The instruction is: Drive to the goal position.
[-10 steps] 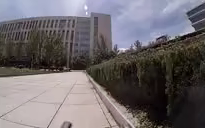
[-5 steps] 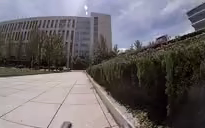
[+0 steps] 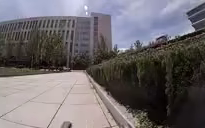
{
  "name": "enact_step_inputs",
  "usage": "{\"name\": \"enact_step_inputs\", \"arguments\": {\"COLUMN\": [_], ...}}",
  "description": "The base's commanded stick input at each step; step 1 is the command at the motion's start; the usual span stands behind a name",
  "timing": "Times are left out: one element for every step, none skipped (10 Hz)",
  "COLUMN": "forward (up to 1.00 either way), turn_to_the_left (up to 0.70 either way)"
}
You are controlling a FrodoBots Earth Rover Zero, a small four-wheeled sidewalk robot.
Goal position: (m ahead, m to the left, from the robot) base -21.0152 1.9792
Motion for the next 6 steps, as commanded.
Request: {"name": "enact_step_inputs", "arguments": {"forward": [0.1, 0.1, 0.1, 0.1, 0.1, 0.1], "turn_to_the_left": [0.0, 0.0, 0.0, 0.0, 0.0, 0.0]}}
